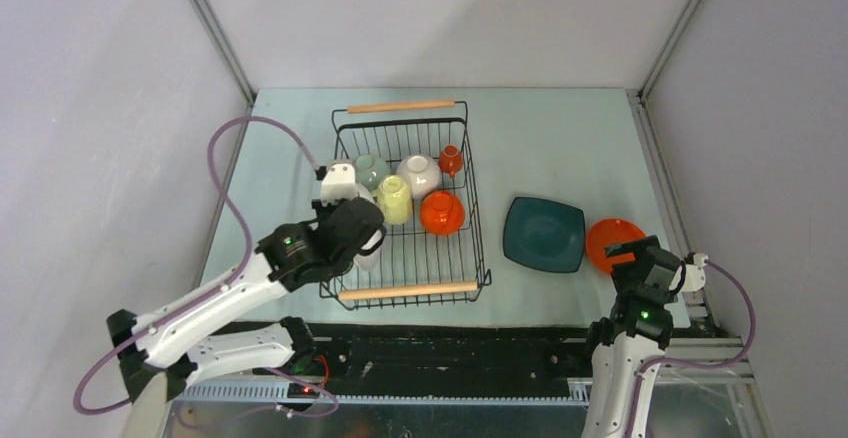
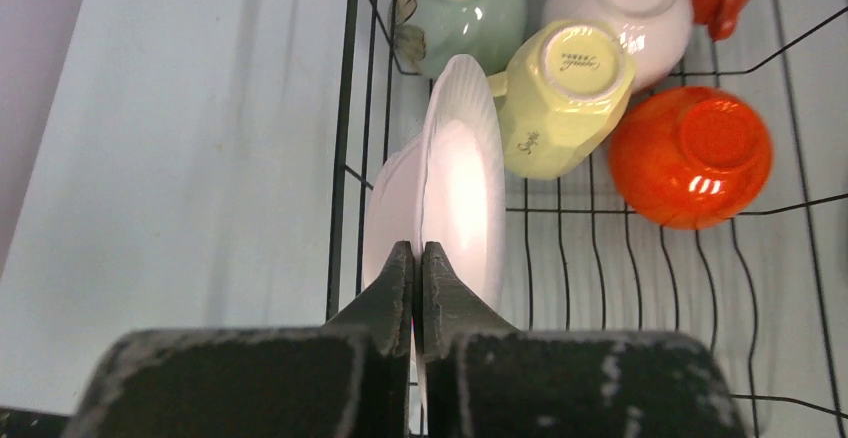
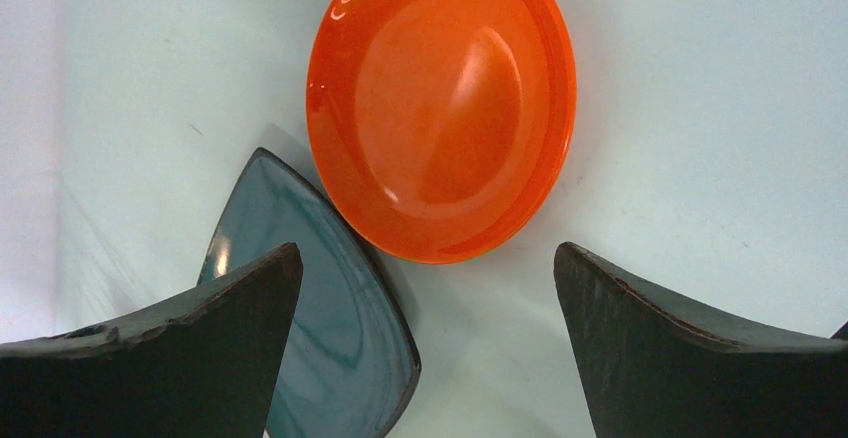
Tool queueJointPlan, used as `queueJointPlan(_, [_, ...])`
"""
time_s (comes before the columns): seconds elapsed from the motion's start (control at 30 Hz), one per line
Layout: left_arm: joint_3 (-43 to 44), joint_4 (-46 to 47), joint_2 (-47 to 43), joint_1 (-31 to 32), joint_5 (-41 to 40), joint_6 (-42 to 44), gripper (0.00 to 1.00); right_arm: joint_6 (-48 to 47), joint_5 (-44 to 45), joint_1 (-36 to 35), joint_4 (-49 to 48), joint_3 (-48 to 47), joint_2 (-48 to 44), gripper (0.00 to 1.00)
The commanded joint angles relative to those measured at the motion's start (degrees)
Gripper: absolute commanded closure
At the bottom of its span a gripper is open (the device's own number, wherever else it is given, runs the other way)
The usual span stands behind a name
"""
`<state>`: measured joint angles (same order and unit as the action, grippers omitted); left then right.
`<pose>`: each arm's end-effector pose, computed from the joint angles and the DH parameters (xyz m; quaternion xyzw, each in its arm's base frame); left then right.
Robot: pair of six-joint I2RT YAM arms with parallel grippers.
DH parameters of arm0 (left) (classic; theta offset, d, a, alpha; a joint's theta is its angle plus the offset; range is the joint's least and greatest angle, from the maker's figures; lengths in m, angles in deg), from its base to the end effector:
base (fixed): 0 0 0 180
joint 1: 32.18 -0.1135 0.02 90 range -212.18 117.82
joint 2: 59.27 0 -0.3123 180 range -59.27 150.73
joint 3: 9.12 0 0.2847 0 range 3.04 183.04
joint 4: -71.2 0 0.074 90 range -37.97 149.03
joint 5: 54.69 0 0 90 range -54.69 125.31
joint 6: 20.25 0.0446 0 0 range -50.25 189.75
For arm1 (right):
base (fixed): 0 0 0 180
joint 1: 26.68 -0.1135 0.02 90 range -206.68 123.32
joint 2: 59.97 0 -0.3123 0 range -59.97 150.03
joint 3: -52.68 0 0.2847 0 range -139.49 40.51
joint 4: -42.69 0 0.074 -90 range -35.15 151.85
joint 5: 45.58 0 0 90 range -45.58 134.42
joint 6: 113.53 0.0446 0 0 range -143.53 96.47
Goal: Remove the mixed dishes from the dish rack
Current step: Pick up the plate from the dish rack.
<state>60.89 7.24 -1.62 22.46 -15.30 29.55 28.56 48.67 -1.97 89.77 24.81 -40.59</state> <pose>0.1407 -0.1387 0.3581 -0.0322 0.8647 0.0542 0.4984 0.0891 -0.0446 0.1853 0.5719 0.6957 0.0701 0.4290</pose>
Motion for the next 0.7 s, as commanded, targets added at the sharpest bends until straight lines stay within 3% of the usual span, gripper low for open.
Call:
queueJointPlan(0.0, [-2.8, 10.3, -7.3, 0.2, -2.4, 5.9, 1.0, -2.3, 0.2, -0.2, 2.9, -4.6, -2.0, 0.01])
queueJointPlan(0.2, [-8.6, 17.4, -16.8, 0.2, -0.5, 7.6, 1.0, -3.2, -0.9, -0.2, 6.7, -8.0, -6.1, 0.01])
queueJointPlan(0.33, [-12.8, 22.2, -24.1, 0.2, 1.6, 7.9, 1.0, -6.0, -7.5, -0.2, 6.5, -10.4, -8.6, 0.01])
queueJointPlan(0.57, [-21.1, 33.7, -36.4, 0.2, 10.9, 7.4, 1.0, -7.5, -40.4, -1.0, -10.9, -10.4, -6.8, 0.01])
queueJointPlan(0.67, [-22.9, 37.0, -39.3, 0.2, 15.7, 7.2, 1.0, -3.8, -47.8, -4.0, -19.1, -10.3, -5.1, 0.01])
